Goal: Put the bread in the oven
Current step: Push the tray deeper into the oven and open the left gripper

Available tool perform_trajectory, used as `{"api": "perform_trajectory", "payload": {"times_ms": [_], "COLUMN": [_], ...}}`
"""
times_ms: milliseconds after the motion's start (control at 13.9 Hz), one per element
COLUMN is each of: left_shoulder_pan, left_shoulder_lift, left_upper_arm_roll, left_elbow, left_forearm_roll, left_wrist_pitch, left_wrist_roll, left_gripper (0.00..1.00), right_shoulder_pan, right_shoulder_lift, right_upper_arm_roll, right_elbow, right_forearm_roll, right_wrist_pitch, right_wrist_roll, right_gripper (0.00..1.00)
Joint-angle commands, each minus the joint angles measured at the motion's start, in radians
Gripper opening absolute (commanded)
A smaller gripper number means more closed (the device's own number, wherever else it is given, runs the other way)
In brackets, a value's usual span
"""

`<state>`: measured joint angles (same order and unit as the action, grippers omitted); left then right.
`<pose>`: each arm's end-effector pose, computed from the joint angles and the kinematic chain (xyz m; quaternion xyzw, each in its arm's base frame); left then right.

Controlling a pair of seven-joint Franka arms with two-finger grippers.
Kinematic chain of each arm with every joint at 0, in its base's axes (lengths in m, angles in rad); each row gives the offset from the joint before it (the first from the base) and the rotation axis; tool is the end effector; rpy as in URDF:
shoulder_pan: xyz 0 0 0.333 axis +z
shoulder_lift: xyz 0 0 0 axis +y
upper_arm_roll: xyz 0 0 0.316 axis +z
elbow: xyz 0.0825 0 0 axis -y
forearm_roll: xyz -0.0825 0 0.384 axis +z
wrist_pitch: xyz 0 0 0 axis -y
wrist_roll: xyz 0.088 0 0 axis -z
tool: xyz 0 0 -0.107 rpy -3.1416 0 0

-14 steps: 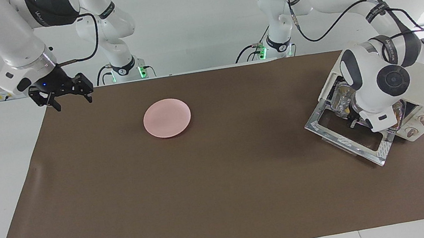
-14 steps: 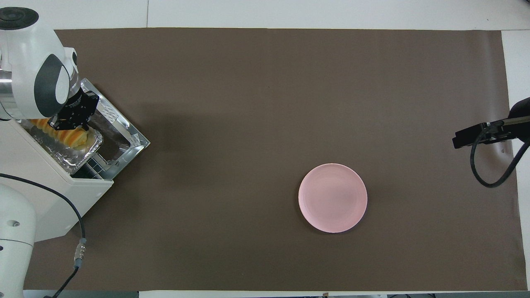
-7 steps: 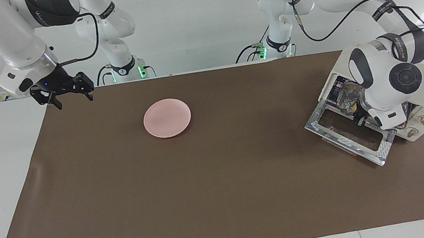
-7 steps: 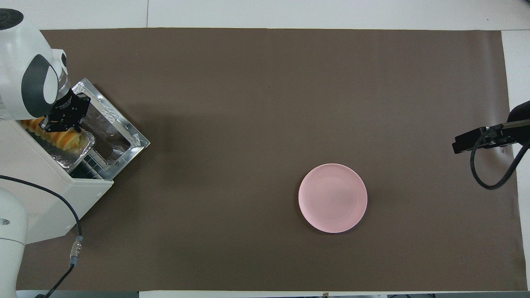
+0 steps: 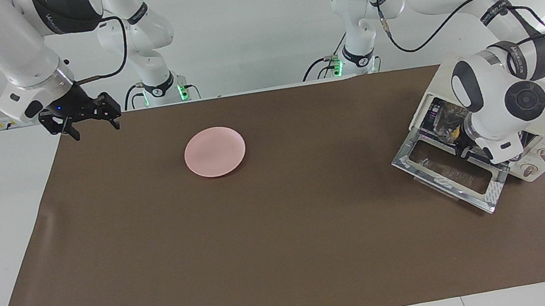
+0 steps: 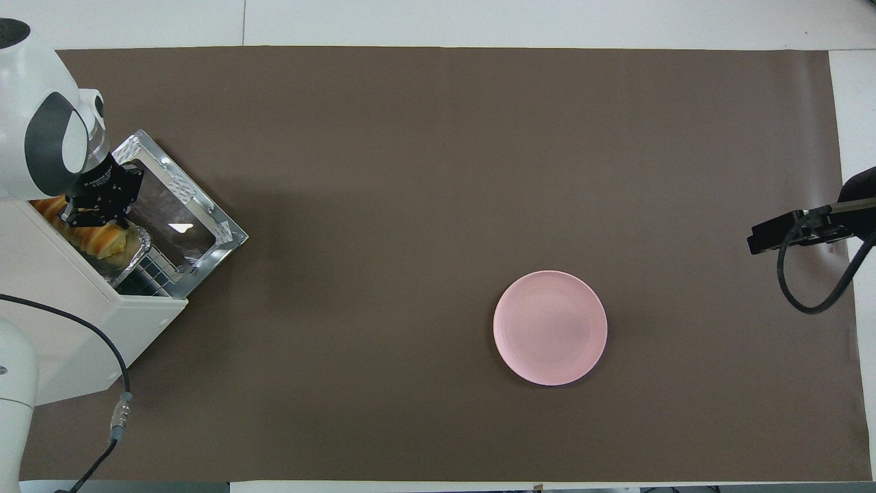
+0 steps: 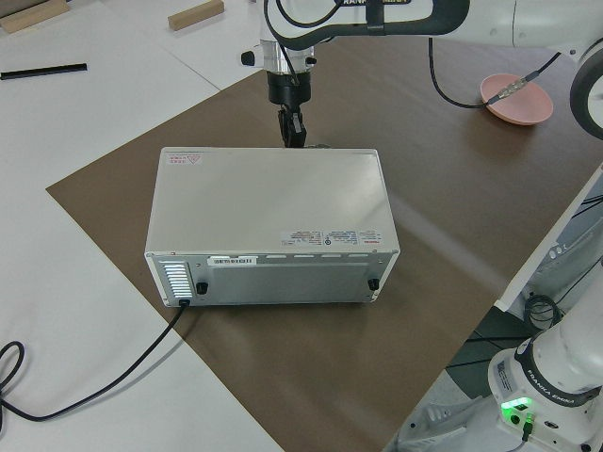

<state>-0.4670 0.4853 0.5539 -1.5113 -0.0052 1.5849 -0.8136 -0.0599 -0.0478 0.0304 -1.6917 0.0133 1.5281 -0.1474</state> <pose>0.6393 0.0050 0.3960 -0.8823 -0.4218 0.1135 0.1756 0.5312 -0.0138 0.5904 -0.9966 -0.0587 0.0571 0.0110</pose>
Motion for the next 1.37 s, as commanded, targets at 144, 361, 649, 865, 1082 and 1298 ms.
{"api": "perform_trajectory", "payload": {"times_ms": [144, 361, 649, 865, 1082, 1298], "left_shoulder_pan": [-0.013, -0.013, -0.010, -0.010, -0.009, -0.002], "left_shoulder_lift": [-0.050, -0.059, -0.073, -0.076, -0.076, -0.076], "left_upper_arm_roll": [0.006, 0.006, 0.006, 0.006, 0.006, 0.006], "left_elbow": [-0.044, -0.053, -0.082, -0.087, -0.087, -0.086], "left_forearm_roll": [0.024, 0.025, 0.025, 0.025, 0.025, 0.024], "left_wrist_pitch": [-0.034, -0.034, -0.020, -0.020, -0.016, -0.006], "left_wrist_roll": [0.022, 0.039, 0.134, 0.151, 0.171, 0.188], "left_gripper": [0.00, 0.00, 0.00, 0.00, 0.00, 0.18], "right_shoulder_pan": [-0.015, -0.018, -0.018, -0.018, -0.018, -0.021], "right_shoulder_lift": [-0.017, -0.015, -0.015, -0.015, -0.015, -0.015], "right_upper_arm_roll": [0.010, 0.010, 0.010, 0.010, 0.010, 0.008], "right_elbow": [-0.009, -0.009, -0.009, -0.009, -0.009, -0.009], "right_forearm_roll": [-0.009, -0.009, -0.007, -0.009, -0.009, -0.007], "right_wrist_pitch": [-0.013, -0.013, -0.013, -0.013, -0.013, -0.011], "right_wrist_roll": [-0.021, -0.021, -0.023, -0.021, -0.021, -0.021], "right_gripper": [1.00, 1.00, 1.00, 1.00, 1.00, 1.00]}}
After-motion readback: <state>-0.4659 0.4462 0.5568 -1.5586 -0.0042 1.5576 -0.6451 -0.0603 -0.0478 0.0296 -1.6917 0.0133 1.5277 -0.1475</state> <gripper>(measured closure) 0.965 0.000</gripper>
